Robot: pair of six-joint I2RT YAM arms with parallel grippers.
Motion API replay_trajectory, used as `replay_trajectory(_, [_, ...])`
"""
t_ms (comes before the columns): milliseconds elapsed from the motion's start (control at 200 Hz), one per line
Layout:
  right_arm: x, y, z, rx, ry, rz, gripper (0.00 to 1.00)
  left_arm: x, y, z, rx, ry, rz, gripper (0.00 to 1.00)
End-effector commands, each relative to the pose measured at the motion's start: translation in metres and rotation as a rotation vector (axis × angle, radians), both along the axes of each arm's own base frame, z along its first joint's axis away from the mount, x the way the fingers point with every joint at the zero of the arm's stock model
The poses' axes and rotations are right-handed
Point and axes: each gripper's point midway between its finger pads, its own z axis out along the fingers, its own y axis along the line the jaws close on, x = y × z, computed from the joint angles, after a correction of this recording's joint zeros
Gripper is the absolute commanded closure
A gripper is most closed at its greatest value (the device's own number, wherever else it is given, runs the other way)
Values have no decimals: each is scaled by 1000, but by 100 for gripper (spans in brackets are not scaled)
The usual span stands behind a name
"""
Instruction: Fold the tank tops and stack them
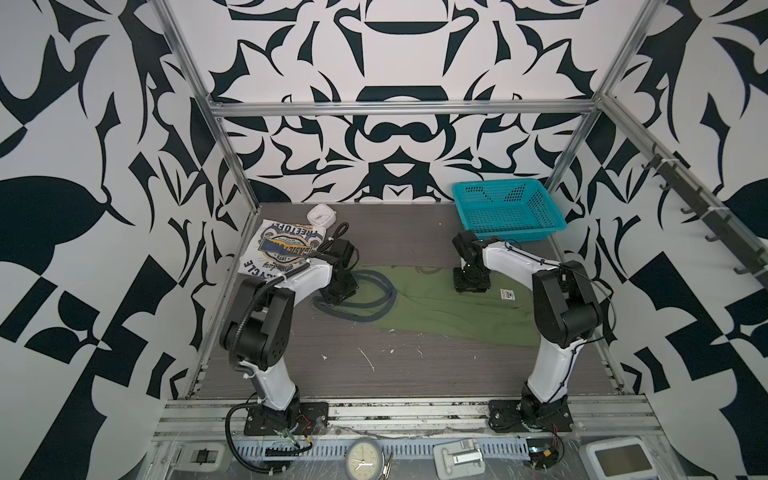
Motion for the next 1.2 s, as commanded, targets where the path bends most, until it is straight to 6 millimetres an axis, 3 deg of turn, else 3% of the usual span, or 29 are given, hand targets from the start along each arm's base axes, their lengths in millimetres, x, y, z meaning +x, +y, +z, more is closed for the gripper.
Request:
replay_trajectory(0, [-29,-12,-7,-26,74,-9,54,6,7,-16,88,61,-37,72])
replay_trajectory(230, [-68,-2,-17,87,103,-46,55,37,0,-40,141,94,-80,77])
replay_trajectory(475, [-99,17,-28,179,123,-70,56,72,-23,-39,95,63,-141,78])
replay_trajectory(705, [-129,76,-28,263,134,1,56,120,-62,-40,78,5,-294,77])
replay_trajectory(855, [-130,118,-15,323,96,36,56,152,-75,-34,84,-40,-345,76])
replay_trajectory(935, [-124,131,0,362,68,54,56,167,-83,-19,73,-73,-364,73])
replay_trajectory(995, [-119,133,14,369,38,71,56,174,-86,4,80,-100,-367,70])
replay_trajectory(1095, [-107,114,35,280,-47,111,55,172,-82,53,116,-148,-339,61])
replay_trajectory(1200, [-94,86,43,214,-81,118,55,145,-81,94,108,-162,-299,53])
